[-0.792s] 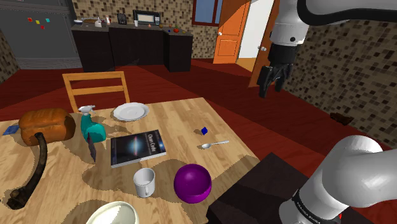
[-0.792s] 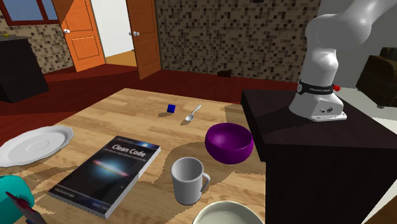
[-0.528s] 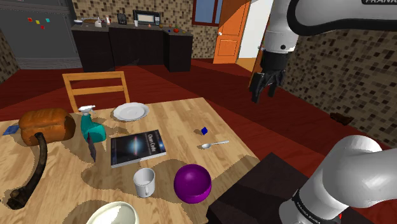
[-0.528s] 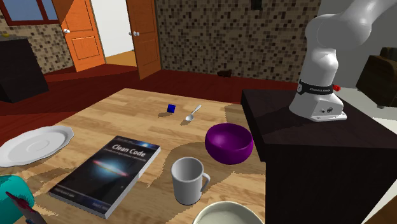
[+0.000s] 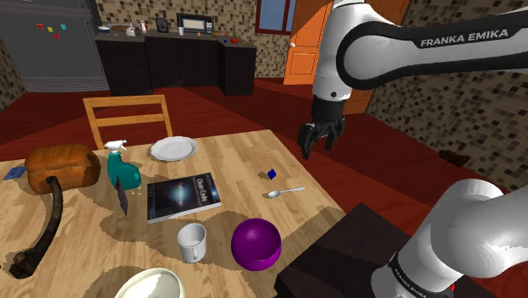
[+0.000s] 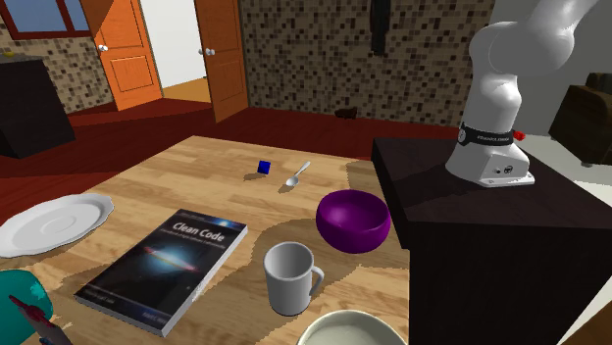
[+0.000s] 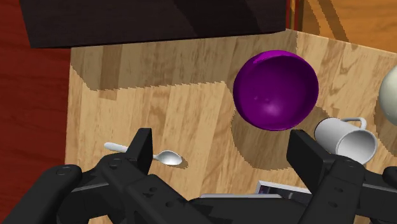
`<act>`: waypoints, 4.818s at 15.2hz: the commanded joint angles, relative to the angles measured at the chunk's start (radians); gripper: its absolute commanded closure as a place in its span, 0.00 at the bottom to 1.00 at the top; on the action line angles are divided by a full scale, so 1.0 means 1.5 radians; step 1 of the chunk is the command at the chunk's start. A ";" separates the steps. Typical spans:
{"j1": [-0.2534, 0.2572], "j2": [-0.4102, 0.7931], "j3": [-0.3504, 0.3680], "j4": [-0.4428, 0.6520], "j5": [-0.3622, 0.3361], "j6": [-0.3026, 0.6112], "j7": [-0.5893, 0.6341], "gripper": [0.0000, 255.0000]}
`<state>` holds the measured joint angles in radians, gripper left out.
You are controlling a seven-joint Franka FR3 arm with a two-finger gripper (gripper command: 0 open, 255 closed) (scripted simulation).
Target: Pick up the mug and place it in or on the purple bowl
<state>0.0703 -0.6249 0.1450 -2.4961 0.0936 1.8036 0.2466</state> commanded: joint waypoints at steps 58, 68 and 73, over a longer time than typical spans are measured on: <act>0.166 0.856 0.097 0.375 -0.146 0.494 0.366 1.00; 0.150 0.783 0.117 0.362 -0.125 0.435 0.358 1.00; 0.143 0.749 0.127 0.361 -0.113 0.403 0.354 1.00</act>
<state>0.2852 0.5071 0.3326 -1.9582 -0.0795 2.4190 0.7781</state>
